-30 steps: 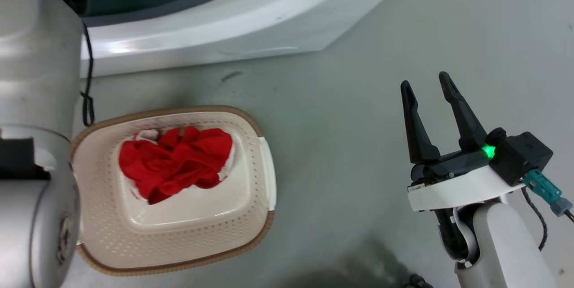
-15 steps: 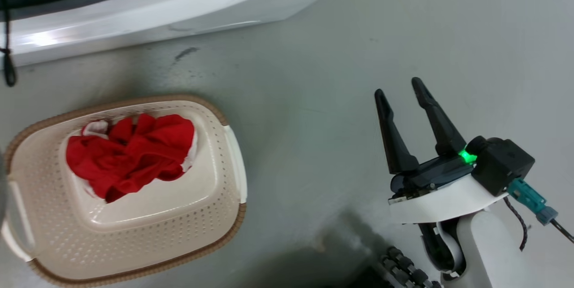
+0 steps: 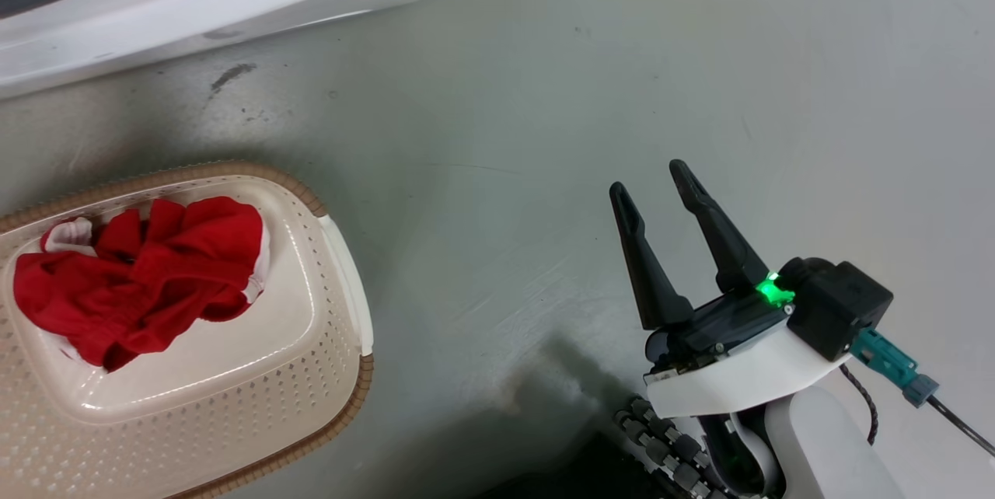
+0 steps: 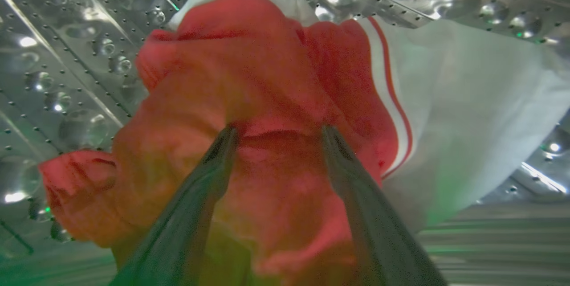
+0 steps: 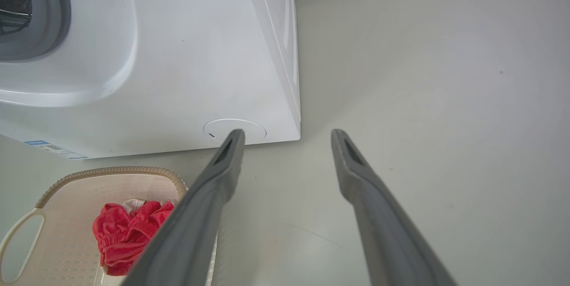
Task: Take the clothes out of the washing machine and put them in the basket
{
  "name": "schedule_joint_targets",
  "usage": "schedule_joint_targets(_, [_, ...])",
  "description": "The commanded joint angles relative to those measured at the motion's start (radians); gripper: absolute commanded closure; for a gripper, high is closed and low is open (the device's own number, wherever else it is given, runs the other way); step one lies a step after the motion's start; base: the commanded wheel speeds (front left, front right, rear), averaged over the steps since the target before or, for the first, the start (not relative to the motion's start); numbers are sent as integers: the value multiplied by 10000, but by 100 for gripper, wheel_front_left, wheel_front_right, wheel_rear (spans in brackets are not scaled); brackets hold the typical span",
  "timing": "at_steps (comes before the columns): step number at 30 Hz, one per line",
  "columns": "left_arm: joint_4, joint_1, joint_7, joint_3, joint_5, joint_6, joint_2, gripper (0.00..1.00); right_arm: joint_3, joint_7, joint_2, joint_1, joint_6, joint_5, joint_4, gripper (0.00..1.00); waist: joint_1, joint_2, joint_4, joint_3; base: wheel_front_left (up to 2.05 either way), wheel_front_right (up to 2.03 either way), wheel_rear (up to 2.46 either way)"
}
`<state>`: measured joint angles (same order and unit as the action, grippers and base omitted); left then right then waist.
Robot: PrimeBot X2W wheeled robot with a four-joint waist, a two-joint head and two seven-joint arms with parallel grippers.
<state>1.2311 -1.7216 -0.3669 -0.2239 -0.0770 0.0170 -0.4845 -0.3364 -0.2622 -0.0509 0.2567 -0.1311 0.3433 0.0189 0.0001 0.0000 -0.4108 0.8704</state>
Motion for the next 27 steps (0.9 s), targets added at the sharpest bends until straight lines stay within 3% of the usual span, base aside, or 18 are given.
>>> schedule_joint_targets(1, [86, -1, -250, -63, -21, -69, -82, 0, -83, -38, 12, -115, 7, 118, -68, 0, -1, 0, -98, 81, 0, 0, 0])
schedule_joint_targets(5, [113, 72, -589, -88, -64, -131, -184, 0, -181, -38, 12, -120, 7, 199, -140, 0, -1, 0, -172, 109, 0, 0, 0])
schedule_joint_targets(6, [106, 106, -672, -75, -93, -143, -191, 51, -199, -38, 11, -141, 7, 203, -155, 0, -1, 0, -182, 107, 0, 0, 0])
schedule_joint_targets(7, [48, 127, -702, -96, -103, -162, -196, 85, -222, -38, 12, -152, 7, 200, -167, 0, -1, 0, -188, 110, 0, 0, 0])
schedule_joint_targets(8, [-45, 143, -667, -88, -139, -203, -195, 100, -226, -38, 11, -156, 5, 217, -179, 0, -1, 0, -189, 121, 0, 0, 0])
schedule_joint_targets(18, [-1368, 672, 818, -125, -189, -810, -275, 100, -168, -39, 11, 32, 7, 178, -93, 0, -1, 0, -77, -143, 0, 0, 0])
schedule_joint_targets(27, [-2305, 1982, 2876, 139, -662, -1163, 11, 100, 245, -39, 11, 114, 7, -106, 41, 0, -1, 0, 360, -998, 0, 0, 0])
